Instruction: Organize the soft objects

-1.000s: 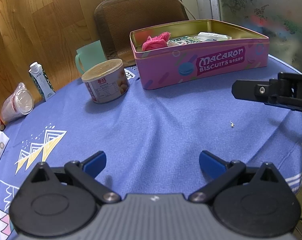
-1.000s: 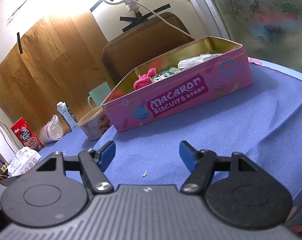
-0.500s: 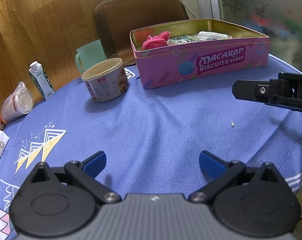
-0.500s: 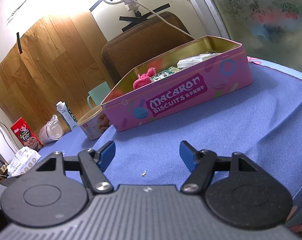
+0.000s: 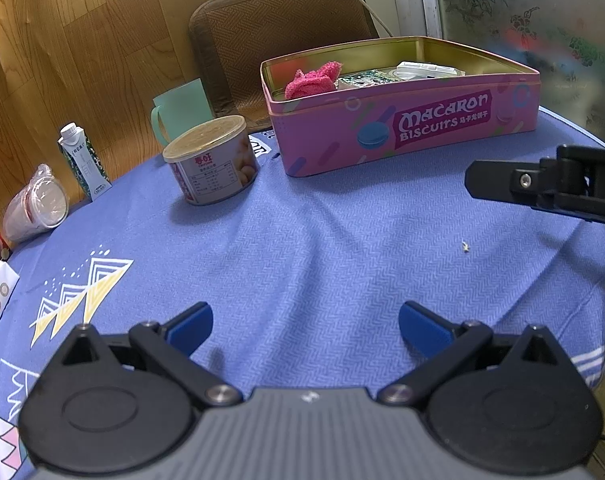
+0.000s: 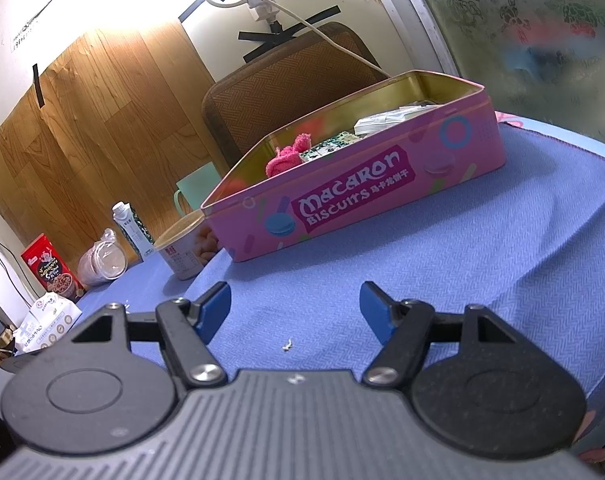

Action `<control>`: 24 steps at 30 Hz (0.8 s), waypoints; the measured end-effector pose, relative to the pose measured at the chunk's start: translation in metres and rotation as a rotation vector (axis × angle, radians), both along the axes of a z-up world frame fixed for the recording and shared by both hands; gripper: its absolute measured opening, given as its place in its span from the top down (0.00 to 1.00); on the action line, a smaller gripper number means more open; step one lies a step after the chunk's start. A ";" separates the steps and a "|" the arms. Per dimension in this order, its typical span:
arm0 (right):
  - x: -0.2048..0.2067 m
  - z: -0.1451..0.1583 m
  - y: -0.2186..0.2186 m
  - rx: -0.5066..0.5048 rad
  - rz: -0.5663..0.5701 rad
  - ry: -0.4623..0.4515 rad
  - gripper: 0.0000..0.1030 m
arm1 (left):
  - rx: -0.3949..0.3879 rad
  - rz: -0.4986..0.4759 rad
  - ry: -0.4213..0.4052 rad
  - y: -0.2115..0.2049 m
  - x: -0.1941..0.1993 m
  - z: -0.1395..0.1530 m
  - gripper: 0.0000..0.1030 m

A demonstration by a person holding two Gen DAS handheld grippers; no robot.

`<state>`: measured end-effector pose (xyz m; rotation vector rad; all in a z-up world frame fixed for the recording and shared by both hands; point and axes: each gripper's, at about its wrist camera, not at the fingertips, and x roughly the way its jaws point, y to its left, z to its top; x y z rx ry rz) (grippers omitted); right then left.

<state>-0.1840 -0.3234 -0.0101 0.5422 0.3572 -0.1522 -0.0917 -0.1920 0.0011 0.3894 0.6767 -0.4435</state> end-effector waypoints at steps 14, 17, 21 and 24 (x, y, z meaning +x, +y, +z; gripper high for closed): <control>0.000 0.000 0.000 0.001 0.001 0.001 0.29 | 0.001 0.001 -0.001 -0.001 -0.001 0.000 0.00; 0.000 0.000 0.000 0.001 0.001 0.001 0.29 | 0.002 0.000 -0.001 -0.001 -0.001 -0.001 0.00; 0.000 0.000 0.000 0.001 0.000 0.001 0.29 | 0.002 0.001 -0.001 -0.001 -0.001 0.000 0.00; 0.000 0.000 0.000 0.001 0.001 0.001 0.29 | 0.003 0.000 -0.002 -0.001 -0.001 -0.001 0.00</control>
